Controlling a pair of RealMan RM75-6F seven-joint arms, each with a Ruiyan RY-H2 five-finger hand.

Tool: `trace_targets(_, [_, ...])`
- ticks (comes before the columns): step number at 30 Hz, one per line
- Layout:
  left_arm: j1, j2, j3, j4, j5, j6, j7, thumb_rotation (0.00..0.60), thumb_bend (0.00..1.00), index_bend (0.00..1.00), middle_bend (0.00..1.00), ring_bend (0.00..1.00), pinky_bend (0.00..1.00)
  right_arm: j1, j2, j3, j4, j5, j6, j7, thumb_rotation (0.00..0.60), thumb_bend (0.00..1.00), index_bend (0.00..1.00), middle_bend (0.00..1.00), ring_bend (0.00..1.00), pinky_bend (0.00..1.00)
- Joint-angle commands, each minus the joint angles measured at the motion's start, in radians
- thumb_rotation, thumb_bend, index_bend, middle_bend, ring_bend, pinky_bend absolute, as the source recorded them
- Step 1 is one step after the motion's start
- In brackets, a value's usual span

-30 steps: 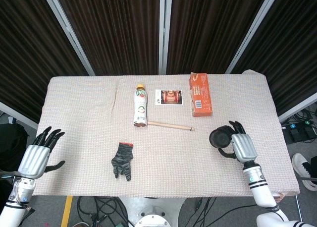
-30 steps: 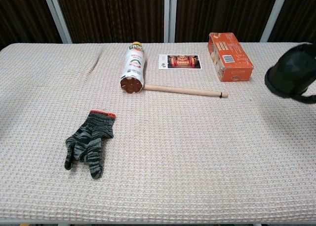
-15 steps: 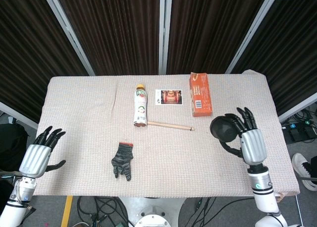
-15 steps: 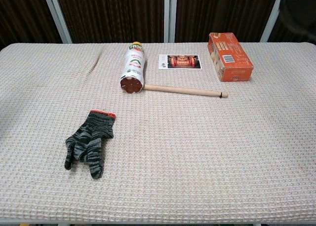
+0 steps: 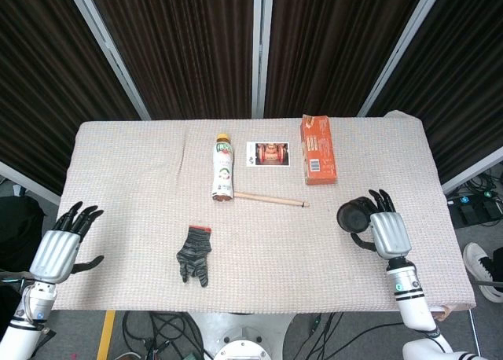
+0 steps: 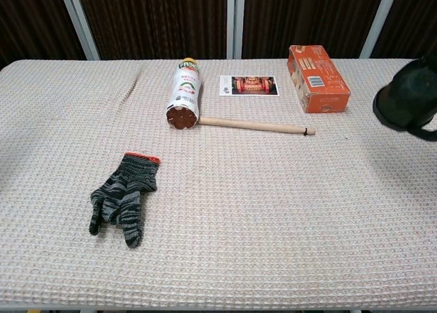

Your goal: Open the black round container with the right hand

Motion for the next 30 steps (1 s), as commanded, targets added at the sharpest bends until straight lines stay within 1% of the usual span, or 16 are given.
trace_targets(1, [-0.002, -0.003, 0.001, 0.004, 0.001, -0.003, -0.003, 0.6, 0.13, 0.14, 0.11, 0.0, 0.17, 0.001, 0.076, 0.026, -0.066, 0.076, -0.038, 0.002, 0.6, 0.29, 0.47, 0.48, 0.08, 0.0])
trace_targets(3, [-0.002, -0.004, 0.001, 0.007, 0.0, -0.004, -0.004, 0.6, 0.13, 0.14, 0.11, 0.0, 0.17, 0.007, 0.105, 0.045, -0.087, 0.109, -0.059, 0.013, 0.6, 0.29, 0.47, 0.48, 0.08, 0.0])
trace_targets(6, [0.0, -0.002, -0.001, 0.01, -0.003, 0.0, -0.008, 0.6, 0.13, 0.14, 0.11, 0.0, 0.17, 0.034, 0.104, 0.048, -0.094, 0.129, -0.107, -0.001, 0.6, 0.29, 0.47, 0.48, 0.08, 0.0])
trace_targets(9, [0.003, 0.001, -0.003, 0.01, -0.007, 0.004, -0.013, 0.6, 0.13, 0.14, 0.11, 0.0, 0.17, 0.084, 0.061, 0.047, -0.105, 0.129, -0.166, -0.034, 0.6, 0.29, 0.47, 0.48, 0.08, 0.0])
trace_targets(13, [0.004, 0.01, -0.005, 0.008, -0.011, 0.004, -0.021, 0.6, 0.13, 0.14, 0.11, 0.0, 0.17, 0.191, -0.039, 0.068, -0.164, 0.128, -0.262, -0.081, 0.6, 0.29, 0.47, 0.48, 0.08, 0.0])
trace_targets(15, [0.003, 0.015, -0.008, 0.005, -0.012, 0.005, -0.023, 0.6, 0.13, 0.14, 0.11, 0.0, 0.17, 0.228, -0.067, 0.081, -0.196, 0.124, -0.277, -0.116, 0.6, 0.29, 0.47, 0.48, 0.08, 0.0])
trace_targets(17, [0.002, 0.02, -0.01, 0.002, -0.013, 0.006, -0.028, 0.6, 0.13, 0.14, 0.11, 0.0, 0.17, 0.247, -0.075, 0.09, -0.23, 0.124, -0.264, -0.165, 0.6, 0.29, 0.47, 0.48, 0.08, 0.0])
trace_targets(19, [0.002, 0.022, -0.01, 0.004, -0.012, 0.005, -0.033, 0.6, 0.13, 0.14, 0.11, 0.0, 0.17, 0.231, -0.042, 0.09, -0.251, 0.154, -0.234, -0.204, 0.6, 0.29, 0.47, 0.48, 0.08, 0.0])
trace_targets(21, [0.002, 0.019, -0.009, 0.009, -0.012, 0.003, -0.042, 0.6, 0.13, 0.14, 0.11, 0.0, 0.17, 0.196, 0.011, 0.085, -0.248, 0.206, -0.206, -0.219, 0.6, 0.29, 0.47, 0.48, 0.08, 0.0])
trace_targets(23, [0.0, 0.014, -0.006, 0.019, -0.014, -0.004, -0.05, 0.6, 0.13, 0.14, 0.11, 0.0, 0.17, 0.145, 0.084, 0.079, -0.227, 0.29, -0.189, -0.199, 0.6, 0.29, 0.47, 0.48, 0.08, 0.0])
trace_targets(25, [-0.003, 0.008, -0.004, 0.025, -0.014, -0.012, -0.053, 0.6, 0.13, 0.14, 0.11, 0.0, 0.17, 0.103, 0.147, 0.073, -0.216, 0.359, -0.202, -0.147, 0.6, 0.3, 0.47, 0.48, 0.08, 0.0])
trace_targets(28, [-0.005, 0.002, -0.005, 0.025, -0.008, -0.01, -0.053, 0.6, 0.13, 0.14, 0.11, 0.0, 0.17, 0.091, 0.183, 0.053, -0.218, 0.362, -0.233, -0.113, 0.6, 0.31, 0.47, 0.48, 0.09, 0.0])
trace_targets(30, [-0.005, 0.001, -0.006, 0.024, -0.005, -0.004, -0.051, 0.6, 0.13, 0.14, 0.11, 0.0, 0.17, 0.116, 0.17, 0.051, -0.238, 0.335, -0.253, -0.122, 0.6, 0.31, 0.47, 0.48, 0.09, 0.0])
